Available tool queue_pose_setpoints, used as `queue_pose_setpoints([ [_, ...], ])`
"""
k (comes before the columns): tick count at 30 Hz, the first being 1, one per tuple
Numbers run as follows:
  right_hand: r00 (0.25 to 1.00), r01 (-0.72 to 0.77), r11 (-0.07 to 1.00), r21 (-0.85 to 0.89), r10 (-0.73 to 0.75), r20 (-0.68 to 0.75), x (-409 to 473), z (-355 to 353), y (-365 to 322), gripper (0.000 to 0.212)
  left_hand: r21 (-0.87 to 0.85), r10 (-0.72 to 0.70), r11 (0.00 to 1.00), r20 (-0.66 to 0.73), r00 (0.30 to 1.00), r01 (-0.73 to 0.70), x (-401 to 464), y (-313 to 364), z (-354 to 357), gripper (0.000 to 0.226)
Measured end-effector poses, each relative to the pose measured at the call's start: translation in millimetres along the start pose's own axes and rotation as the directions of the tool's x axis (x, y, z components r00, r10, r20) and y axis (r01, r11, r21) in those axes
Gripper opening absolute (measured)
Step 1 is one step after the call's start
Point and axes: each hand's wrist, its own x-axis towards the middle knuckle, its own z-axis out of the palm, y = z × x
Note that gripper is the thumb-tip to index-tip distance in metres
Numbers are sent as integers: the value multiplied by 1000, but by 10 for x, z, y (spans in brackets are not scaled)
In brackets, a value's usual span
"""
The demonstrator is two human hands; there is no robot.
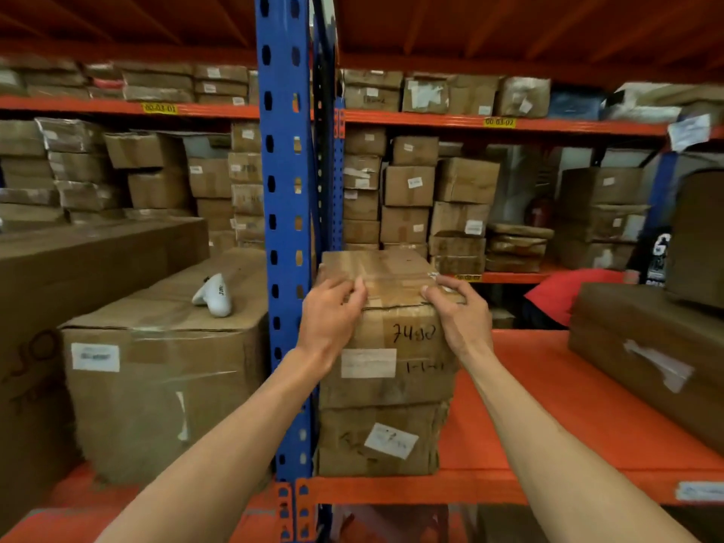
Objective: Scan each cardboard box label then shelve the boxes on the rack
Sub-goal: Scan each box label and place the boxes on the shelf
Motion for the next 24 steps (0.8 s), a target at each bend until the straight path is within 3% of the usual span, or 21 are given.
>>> queue_pose_setpoints([
  [1,999,15,1000,-20,-15,-33,-16,20,16,46,114,164,982,-112,980,-151,-25,-16,28,36],
  [2,997,33,998,-44,-36,-65,-50,56,36,44,280,367,909,-185,911,-309,-24,-36,41,34],
  [4,986,108,990,-91,-118,-118,-143,166,79,46,506,654,695,-148,742,-512,2,-82,41,31],
  [5,971,181,974,-133,-198,-132,-191,224,104,51,521,670,658,-78,738,-543,17,-80,28,32],
  [7,893,390,870,-302,-437,-108,-262,320,201,59,514,570,693,38,821,-505,32,-81,2,43],
  [9,731,577,626,-525,-682,-10,-248,366,361,58,546,472,711,98,876,-444,73,-107,11,53],
  [10,665,612,517,-598,-746,36,-211,377,432,57,559,458,702,123,881,-442,118,-111,23,54],
  [12,612,611,417,-672,-788,67,-114,407,518,57,595,444,668,163,881,-447,225,-108,58,52],
  [17,615,581,435,-687,-788,21,-27,560,682,58,657,362,640,201,910,-399,225,-189,245,52],
  [24,619,576,423,-699,-785,36,-72,577,698,59,626,403,626,251,880,-466,228,-264,275,73],
])
